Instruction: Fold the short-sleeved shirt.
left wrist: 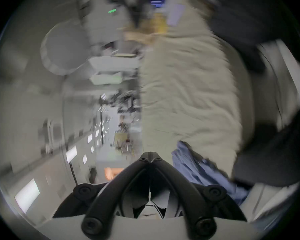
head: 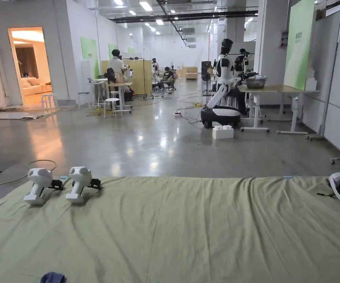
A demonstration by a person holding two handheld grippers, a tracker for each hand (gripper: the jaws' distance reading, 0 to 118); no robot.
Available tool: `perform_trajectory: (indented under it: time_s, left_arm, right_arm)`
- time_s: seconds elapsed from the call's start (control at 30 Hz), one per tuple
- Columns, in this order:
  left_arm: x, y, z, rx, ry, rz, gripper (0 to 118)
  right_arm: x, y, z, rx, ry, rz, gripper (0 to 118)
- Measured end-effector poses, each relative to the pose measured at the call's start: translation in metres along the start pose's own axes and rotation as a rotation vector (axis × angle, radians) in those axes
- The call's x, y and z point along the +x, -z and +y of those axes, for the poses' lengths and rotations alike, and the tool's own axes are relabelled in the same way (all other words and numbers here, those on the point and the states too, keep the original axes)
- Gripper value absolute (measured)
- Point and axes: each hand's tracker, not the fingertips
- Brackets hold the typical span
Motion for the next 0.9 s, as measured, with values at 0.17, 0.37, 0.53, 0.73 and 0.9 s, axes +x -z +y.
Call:
perform_trajectory:
  time_s: [0.17,0.37,0.53,0.73,0.9]
  left_arm:
    - [-0.113,-0.011,-0.03,0.035,-0.92,0.23,2]
    - [-0.128,-0.035,-0.092,0.237,-1.626,0.155,2]
    - [-0.117,-0.037,-0.088,0.158,-1.466,0.194,2]
    - [-0.116,-0.033,-0.076,0.152,-1.429,0.178,2]
    - [-0.119,-0.031,-0.079,0.15,-1.43,0.178,2]
  right_arm:
    - [0.088,-0.003,-0.022,-0.044,0.995,-0.226,2]
    - [0.098,-0.024,-0.056,0.002,1.643,-0.239,2]
    - [0.102,-0.026,-0.051,-0.03,1.552,-0.229,2]
    - [0.105,-0.023,-0.045,-0.016,1.539,-0.218,2]
    - [0.103,-0.022,-0.049,-0.012,1.545,-0.201,2]
